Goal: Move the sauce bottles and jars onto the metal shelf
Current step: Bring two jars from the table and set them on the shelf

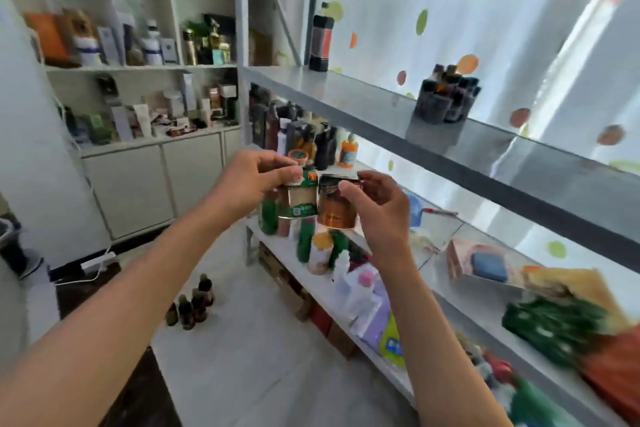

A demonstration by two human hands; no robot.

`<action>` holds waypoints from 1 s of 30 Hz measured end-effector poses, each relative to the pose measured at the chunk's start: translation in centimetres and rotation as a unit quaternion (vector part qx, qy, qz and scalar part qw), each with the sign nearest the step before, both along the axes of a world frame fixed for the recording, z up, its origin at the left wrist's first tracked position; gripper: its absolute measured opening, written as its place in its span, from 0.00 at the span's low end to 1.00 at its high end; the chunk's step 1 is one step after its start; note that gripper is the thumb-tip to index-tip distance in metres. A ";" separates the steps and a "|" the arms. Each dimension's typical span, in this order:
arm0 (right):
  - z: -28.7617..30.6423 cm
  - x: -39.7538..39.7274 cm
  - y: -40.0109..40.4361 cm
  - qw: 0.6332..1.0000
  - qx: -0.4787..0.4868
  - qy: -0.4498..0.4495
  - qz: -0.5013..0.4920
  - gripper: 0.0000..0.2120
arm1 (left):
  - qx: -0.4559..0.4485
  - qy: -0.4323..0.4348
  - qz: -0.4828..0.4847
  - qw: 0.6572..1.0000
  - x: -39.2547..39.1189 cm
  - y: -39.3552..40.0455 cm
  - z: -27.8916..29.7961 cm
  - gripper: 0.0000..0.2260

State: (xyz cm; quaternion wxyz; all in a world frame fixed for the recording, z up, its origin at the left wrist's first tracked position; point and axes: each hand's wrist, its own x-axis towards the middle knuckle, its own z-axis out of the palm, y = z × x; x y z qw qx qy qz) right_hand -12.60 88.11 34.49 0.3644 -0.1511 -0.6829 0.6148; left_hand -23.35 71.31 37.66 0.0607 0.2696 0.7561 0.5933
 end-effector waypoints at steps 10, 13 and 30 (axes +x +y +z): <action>4.4 2.2 15.4 0.990 0.041 0.050 -0.125 0.13 | 0.082 0.034 -0.068 0.994 0.3 18.5 4.1 0.09; 4.8 1.3 18.6 0.984 0.054 0.050 -0.159 0.11 | 0.094 0.056 -0.073 0.991 -1.1 22.5 4.2 0.09; 5.1 -19.1 32.5 0.949 0.146 -0.092 -0.263 0.13 | 0.073 0.076 -0.082 0.991 -23.5 40.0 2.3 0.10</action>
